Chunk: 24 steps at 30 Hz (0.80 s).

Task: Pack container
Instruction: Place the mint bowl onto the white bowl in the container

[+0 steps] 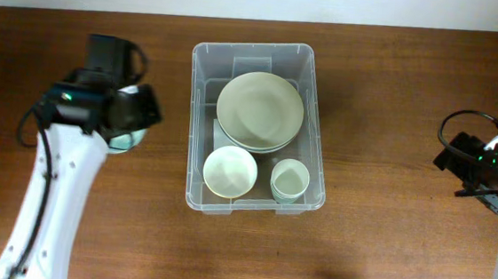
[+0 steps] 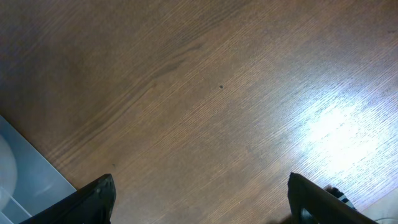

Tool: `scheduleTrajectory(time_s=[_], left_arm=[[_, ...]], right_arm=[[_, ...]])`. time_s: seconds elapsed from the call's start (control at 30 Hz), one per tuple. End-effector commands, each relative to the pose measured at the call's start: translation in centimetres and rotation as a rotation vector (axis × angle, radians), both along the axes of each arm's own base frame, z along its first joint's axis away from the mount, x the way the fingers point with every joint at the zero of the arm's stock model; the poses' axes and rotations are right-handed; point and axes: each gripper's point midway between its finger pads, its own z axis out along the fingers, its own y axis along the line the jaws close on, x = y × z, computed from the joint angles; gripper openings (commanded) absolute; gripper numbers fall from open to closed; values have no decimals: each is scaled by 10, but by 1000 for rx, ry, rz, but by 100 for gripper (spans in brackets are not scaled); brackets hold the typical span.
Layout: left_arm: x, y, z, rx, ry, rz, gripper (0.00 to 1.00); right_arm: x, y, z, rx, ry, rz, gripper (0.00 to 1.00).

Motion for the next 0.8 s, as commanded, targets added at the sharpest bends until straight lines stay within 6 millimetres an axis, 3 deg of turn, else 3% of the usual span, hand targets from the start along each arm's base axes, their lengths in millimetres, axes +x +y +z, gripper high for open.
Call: scheduleTrajectory(time_s=[0.0,0.13,0.3,0.5,0.7,0.73,0.77], left_arm=[[-10,-61,14,-1,-44,-154,1],[-23,-118,2,3,-18,-315,1],[-35,-160,-33,36,78,-429,1],[-46,-188,-80,55,216,-502,1],[-54,-198,-101,59,285,-531,1],[-56,-199,-102,59,290,-533,3],[-56,-198,-103,62,298,-533,15]], right_arm=[[-1,-2,6,-13,-23,-9,84],[-1,-2,6,-13,-23,-8,84],[-1,-2,6,-13,-22,-8,84],[-1,-2,6,-12,-22,-8,84],[-1,-2,6,-13,-22,-8,84],[-1,-2,6,-13,-22,-8,84],[-1,-2,6,-13,-22,-8,84]])
